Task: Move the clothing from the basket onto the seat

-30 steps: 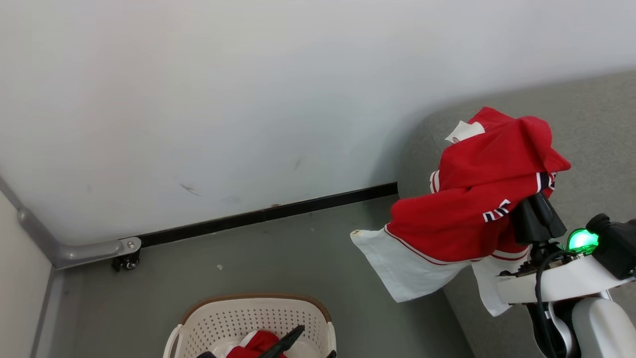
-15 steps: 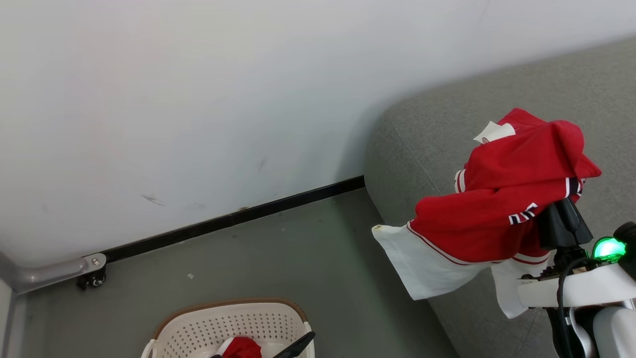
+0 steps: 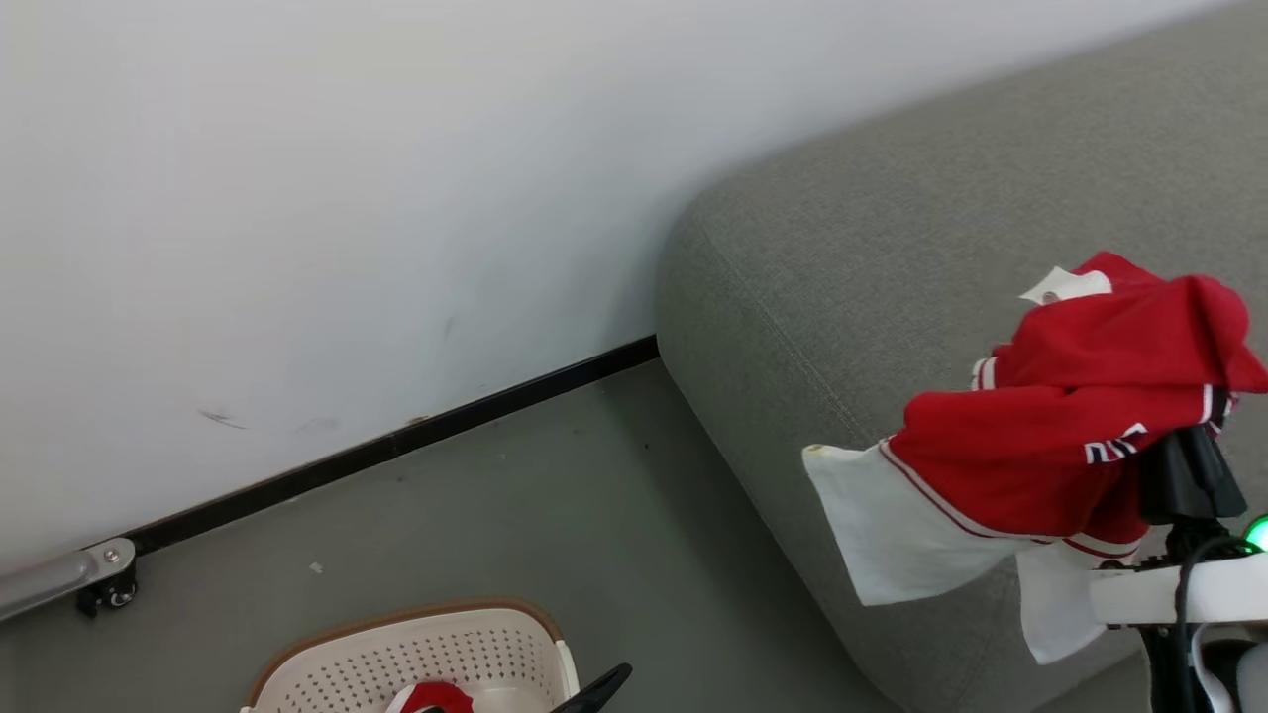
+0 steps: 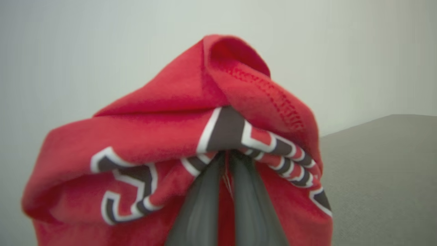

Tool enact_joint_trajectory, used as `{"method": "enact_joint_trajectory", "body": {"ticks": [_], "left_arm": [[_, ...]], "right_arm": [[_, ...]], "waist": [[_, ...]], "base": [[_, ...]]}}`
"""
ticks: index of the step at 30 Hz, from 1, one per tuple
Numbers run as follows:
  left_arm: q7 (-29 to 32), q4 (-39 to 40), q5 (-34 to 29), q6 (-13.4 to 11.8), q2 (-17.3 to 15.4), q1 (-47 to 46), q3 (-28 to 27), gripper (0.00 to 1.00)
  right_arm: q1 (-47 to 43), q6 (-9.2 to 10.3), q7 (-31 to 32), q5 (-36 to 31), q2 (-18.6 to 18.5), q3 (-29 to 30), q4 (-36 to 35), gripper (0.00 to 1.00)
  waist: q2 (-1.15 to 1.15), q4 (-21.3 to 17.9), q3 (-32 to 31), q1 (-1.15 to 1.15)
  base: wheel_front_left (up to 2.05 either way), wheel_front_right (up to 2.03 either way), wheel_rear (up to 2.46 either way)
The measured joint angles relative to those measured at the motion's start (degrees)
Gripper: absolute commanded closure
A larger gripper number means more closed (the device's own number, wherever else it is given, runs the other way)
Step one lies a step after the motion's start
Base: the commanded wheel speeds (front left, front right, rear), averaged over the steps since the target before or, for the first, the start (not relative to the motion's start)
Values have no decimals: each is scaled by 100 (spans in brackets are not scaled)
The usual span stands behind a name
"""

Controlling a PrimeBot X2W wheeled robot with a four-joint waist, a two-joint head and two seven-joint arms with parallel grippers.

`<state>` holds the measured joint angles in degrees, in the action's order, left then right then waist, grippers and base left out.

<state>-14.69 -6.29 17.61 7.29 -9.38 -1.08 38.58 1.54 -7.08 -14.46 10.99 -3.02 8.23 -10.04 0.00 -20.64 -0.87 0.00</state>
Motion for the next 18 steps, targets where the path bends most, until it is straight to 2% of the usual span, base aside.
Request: {"method": "enact_joint_trajectory", "body": {"ticks": [8,18], "left_arm": [[0,1,1,0,-41,-34,35,0],[0,4,1,0,-174,-37,102,0]], "right_arm": [[10,1,0,348,81,913,422,100],[562,1,0,702,98,1105,835,100]], "waist": [[0,-305,117,0],[0,-588,348,0]], "base": [[0,0,0],[0,0,0]]}}
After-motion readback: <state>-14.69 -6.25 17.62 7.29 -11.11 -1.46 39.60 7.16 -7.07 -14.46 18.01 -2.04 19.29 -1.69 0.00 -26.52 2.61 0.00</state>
